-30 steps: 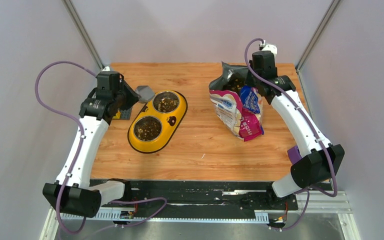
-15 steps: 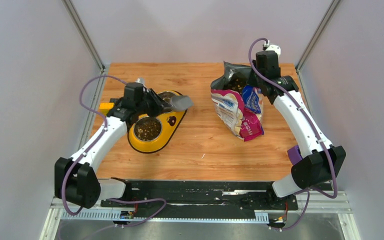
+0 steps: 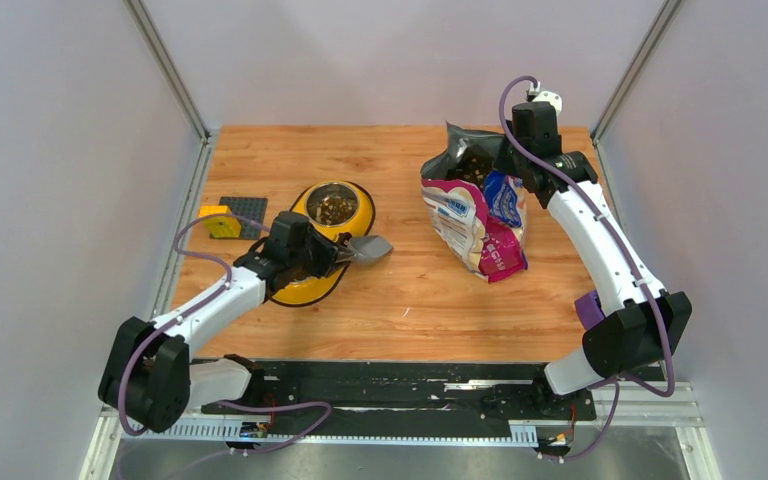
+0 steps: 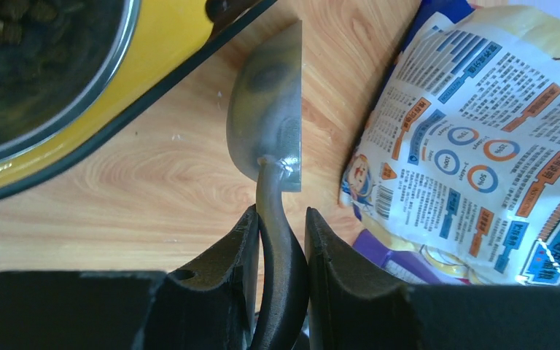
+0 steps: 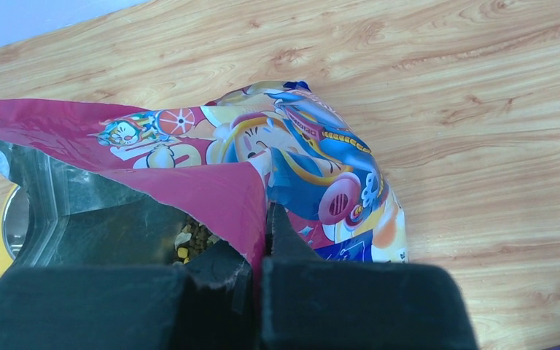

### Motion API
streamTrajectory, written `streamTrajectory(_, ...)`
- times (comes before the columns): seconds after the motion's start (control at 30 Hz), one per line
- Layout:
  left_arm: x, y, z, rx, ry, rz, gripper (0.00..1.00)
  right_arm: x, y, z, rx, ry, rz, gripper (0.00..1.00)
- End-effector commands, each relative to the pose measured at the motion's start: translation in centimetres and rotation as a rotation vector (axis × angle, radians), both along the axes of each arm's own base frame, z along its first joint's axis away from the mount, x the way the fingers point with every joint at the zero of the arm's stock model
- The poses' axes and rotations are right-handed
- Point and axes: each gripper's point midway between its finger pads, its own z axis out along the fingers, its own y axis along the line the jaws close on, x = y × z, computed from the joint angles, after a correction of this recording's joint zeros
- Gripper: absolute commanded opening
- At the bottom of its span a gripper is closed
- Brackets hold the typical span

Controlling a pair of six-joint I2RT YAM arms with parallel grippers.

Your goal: Serve the pet food

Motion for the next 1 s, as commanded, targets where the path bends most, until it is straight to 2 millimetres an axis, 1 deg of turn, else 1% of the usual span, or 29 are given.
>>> streamTrajectory(0.0, -1.0, 0.4, 0.1, -0.073, 0.042, 0.115, 0.18, -0.6, 0.1, -0.3, 0.022, 0.02, -0.001, 0.0)
streamTrajectory(0.03, -1.3, 0.6, -0.1, -0.076, 0.061, 0.131, 0.21, -0.5, 0.1, -0.4, 0.022, 0.022, 0.0, 0.0)
streamTrajectory(0.07, -2.0, 0.8, -0.6, -0.072, 0.095, 0.142, 0.27, -0.5, 0.1, -0.4, 0.022, 0.022, 0.001, 0.0)
streamTrajectory(0.1, -2.2, 1.0, -0.7, -0.065, 0.107, 0.149, 0.32, -0.4, 0.2, -0.4, 0.023, 0.023, 0.002, 0.0)
streamTrajectory(0.13, -2.8, 1.2, -1.1, -0.054, 0.138, 0.156, 0.44, -0.4, 0.2, -0.5, 0.023, 0.025, 0.004, 0.0)
streamTrajectory(0.17, -3.1, 1.3, -1.2, -0.045, 0.151, 0.161, 0.5, -0.4, 0.2, -0.5, 0.023, 0.025, 0.003, 0.0)
streamTrajectory(0.2, -3.6, 1.6, -1.5, -0.03, 0.173, 0.164, 0.59, -0.3, 0.2, -0.6, 0.024, 0.027, 0.005, 0.0)
streamTrajectory(0.23, -3.7, 1.7, -1.4, -0.026, 0.179, 0.164, 0.64, -0.3, 0.3, -0.6, 0.024, 0.027, 0.006, 0.0)
streamTrajectory(0.27, -4.0, 1.9, -1.5, -0.011, 0.194, 0.165, 0.71, -0.3, 0.3, -0.7, 0.024, 0.029, 0.006, 0.0)
streamTrajectory(0.3, -4.1, 2.0, -1.3, -0.003, 0.193, 0.164, 0.74, -0.3, 0.4, -0.7, 0.024, 0.03, 0.01, 0.0)
streamTrajectory(0.33, -4.4, 2.4, -1.4, 0.024, 0.203, 0.164, 0.8, -0.3, 0.4, -0.9, 0.025, 0.034, 0.012, 0.0)
streamTrajectory(0.4, -4.5, 2.9, -0.8, 0.066, 0.195, 0.156, 0.86, -0.3, 0.5, -1.0, 0.029, 0.039, 0.018, 0.0)
streamTrajectory(0.57, -4.5, 4.4, 1.5, 0.168, 0.152, 0.146, 0.94, -0.2, 0.8, -0.8, 0.033, 0.036, 0.032, 0.0)
streamTrajectory(0.6, -4.5, 4.9, 2.0, 0.199, 0.146, 0.144, 0.95, -0.2, 0.8, -0.7, 0.033, 0.034, 0.035, 0.0)
streamTrajectory(0.63, -5.0, 5.3, 2.0, 0.226, 0.162, 0.143, 0.96, -0.2, 0.8, -0.6, 0.032, 0.032, 0.037, 0.0)
streamTrajectory(0.67, -4.7, 5.7, 2.7, 0.248, 0.144, 0.148, 0.96, -0.2, 0.8, -0.4, 0.031, 0.028, 0.039, 0.0)
streamTrajectory(0.7, -5.2, 6.2, 2.7, 0.273, 0.16, 0.149, 0.97, -0.2, 0.8, -0.3, 0.029, 0.027, 0.041, 0.0)
streamTrajectory(0.8, -5.3, 7.3, 3.6, 0.311, 0.136, 0.171, 0.98, -0.2, 0.8, 0.0, 0.024, 0.025, 0.042, 0.0)
streamTrajectory(0.93, -5.3, 7.7, 4.8, 0.308, 0.084, 0.182, 0.99, -0.4, 0.2, 0.1, 0.013, 0.042, 0.01, 0.0)
streamTrajectory(0.97, -5.1, 7.7, 5.4, 0.308, 0.062, 0.176, 0.98, -0.4, 0.2, 0.1, 0.014, 0.043, 0.009, 0.0)
